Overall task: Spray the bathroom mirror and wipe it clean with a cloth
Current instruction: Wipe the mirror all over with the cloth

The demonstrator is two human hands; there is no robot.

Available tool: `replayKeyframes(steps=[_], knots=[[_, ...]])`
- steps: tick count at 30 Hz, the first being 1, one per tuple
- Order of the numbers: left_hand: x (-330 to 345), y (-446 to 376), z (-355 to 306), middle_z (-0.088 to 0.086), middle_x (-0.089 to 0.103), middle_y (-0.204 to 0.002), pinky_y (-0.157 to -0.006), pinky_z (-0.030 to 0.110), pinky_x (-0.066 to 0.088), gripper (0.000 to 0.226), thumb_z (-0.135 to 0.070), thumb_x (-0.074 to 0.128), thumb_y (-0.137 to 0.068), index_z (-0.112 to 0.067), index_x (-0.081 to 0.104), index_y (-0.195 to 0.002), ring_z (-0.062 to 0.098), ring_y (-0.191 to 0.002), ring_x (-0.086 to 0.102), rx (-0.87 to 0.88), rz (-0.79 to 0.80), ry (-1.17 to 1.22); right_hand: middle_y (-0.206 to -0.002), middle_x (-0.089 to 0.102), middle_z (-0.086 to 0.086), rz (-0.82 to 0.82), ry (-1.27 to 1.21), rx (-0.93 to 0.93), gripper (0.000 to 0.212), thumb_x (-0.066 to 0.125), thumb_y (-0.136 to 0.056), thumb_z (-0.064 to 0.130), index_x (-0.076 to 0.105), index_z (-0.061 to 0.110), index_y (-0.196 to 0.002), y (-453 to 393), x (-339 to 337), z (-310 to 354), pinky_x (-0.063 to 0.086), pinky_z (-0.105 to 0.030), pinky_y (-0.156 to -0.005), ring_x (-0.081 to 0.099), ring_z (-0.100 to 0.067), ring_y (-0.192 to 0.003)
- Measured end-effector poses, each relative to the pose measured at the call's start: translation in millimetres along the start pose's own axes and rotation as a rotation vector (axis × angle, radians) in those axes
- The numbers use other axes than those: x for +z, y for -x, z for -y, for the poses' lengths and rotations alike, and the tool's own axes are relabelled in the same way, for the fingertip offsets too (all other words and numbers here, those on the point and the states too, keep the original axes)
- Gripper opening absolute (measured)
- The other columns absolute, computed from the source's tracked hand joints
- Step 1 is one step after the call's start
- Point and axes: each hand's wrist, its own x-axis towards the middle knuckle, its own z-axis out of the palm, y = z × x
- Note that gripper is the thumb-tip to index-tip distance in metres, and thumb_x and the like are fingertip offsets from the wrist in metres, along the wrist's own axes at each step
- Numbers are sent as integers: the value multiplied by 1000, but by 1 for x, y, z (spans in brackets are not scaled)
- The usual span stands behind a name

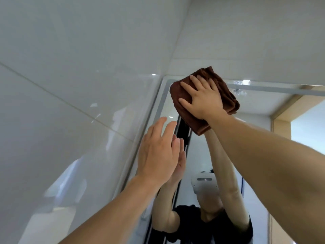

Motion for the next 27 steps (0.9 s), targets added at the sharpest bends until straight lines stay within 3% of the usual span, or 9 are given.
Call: replayKeyframes(steps=[4, 13, 17, 22, 27], knots=[[10, -2, -24, 2, 44, -150, -106, 37, 45, 46, -35, 38, -99, -20, 51, -140, 20, -137, 42, 48, 32, 10, -165, 19, -2, -23, 15, 150, 68, 20, -92, 68, 24, 39, -154, 19, -8, -38, 5, -50, -123, 13, -24, -152], [50, -25, -120, 2, 49, -148, -108, 39, 37, 44, -34, 48, -100, -18, 51, -142, 22, -135, 44, 94, 50, 98, -165, 18, -3, -50, 52, 394, 65, 24, -95, 64, 24, 38, -154, 123, -41, -147, 6, -49, -123, 12, -23, -152], [62, -33, -177, 2, 56, -136, -100, 41, 41, 41, -38, 54, -98, -16, 57, -133, 25, -123, 50, 74, 77, 182, -166, 15, -2, -51, 62, 553, 64, 27, -96, 61, 23, 37, -155, 179, -54, -199, 4, -49, -123, 9, -22, -153], [82, -28, -243, -2, 58, -122, -95, 38, 46, 37, -43, 62, -93, -18, 64, -120, 20, -112, 55, 3, 240, 341, -166, 10, -1, -13, -27, 675, 58, 29, -101, 54, 22, 37, -155, 215, -70, -238, 0, -49, -123, 4, -21, -154], [98, -18, -291, 1, 64, -106, -72, 31, 42, 36, -48, 62, -92, -16, 68, -106, 21, -99, 61, -64, 351, 389, -167, 7, -1, 49, -278, 746, 50, 26, -105, 34, 25, 34, -156, 204, -92, -247, -4, -48, -123, -2, -18, -154]])
